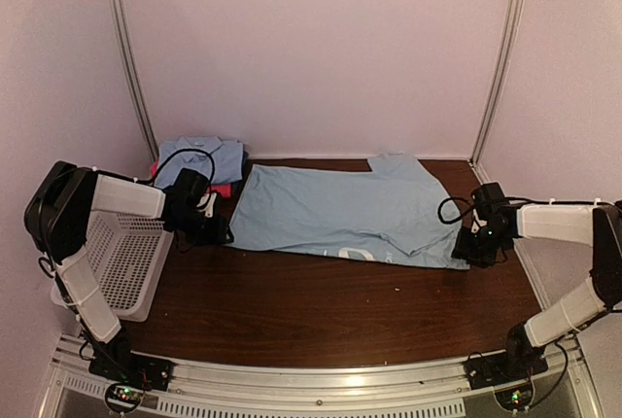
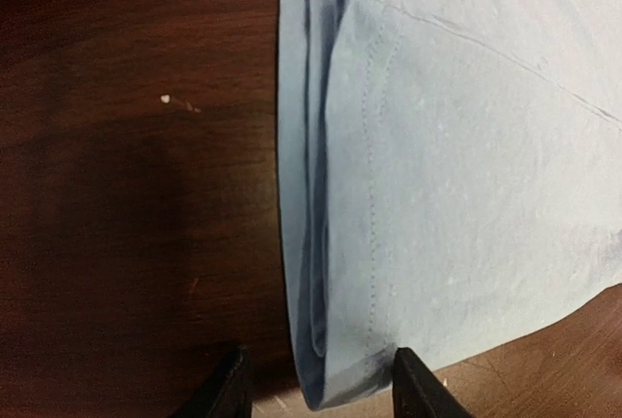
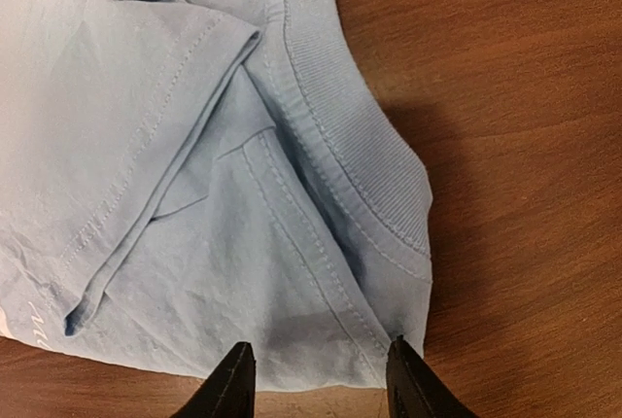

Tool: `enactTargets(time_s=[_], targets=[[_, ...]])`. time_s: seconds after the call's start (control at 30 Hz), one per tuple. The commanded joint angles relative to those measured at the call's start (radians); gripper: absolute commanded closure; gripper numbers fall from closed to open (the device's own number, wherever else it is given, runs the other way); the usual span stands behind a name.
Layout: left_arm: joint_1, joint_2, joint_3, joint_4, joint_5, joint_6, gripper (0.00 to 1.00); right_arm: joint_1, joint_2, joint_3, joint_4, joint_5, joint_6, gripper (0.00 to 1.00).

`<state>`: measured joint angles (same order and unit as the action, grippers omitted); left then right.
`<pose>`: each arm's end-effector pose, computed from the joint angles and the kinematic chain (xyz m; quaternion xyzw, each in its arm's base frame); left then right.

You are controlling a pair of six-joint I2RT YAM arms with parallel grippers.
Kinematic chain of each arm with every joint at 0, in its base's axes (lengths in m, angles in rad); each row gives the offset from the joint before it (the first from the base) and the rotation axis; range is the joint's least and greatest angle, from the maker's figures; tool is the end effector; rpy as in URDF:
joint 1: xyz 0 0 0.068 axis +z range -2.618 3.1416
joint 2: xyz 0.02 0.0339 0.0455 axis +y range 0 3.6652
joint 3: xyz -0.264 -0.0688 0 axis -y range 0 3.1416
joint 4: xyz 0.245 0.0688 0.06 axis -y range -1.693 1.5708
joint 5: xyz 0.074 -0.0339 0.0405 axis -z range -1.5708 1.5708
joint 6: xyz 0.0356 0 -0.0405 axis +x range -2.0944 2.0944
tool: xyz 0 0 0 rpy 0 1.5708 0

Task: Fold and stack the mixed laundry pile
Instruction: Move the 1/3-folded T-shirt to the center of the board.

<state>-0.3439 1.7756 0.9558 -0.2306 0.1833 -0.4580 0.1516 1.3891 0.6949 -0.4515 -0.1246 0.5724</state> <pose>0.3169 -0.1204 0.1393 -0.0314 0.9621 -0.1814 0.2014 0.2406 0.0412 0.1629 0.1909 0.9568 0.1315 0.1753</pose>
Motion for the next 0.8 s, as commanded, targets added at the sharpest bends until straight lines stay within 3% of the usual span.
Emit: enactTargets(time_s=[0.0,0.17,0.27,0.47,0.77], targets=[[0.003,0.009,0.011,0.032,0.009,0.01,0.5,-0.01,0.002,0.029,0.004,0.058,-0.025,0.53],[0.003,0.007,0.008,0.026,-0.006,0.012,0.45,-0.012,0.018,0.033,-0.007,0.07,-0.04,0.5],[0.003,0.006,0.006,0.038,0.009,0.009,0.45,-0.012,0.049,0.033,0.006,0.061,-0.047,0.54],[0.003,0.005,0.013,0.063,0.033,0.015,0.54,-0.017,0.075,0.033,0.027,0.058,-0.061,0.65],[0.003,0.033,0.054,0.076,0.057,0.028,0.6,-0.033,0.111,0.049,0.046,0.055,-0.086,0.66]])
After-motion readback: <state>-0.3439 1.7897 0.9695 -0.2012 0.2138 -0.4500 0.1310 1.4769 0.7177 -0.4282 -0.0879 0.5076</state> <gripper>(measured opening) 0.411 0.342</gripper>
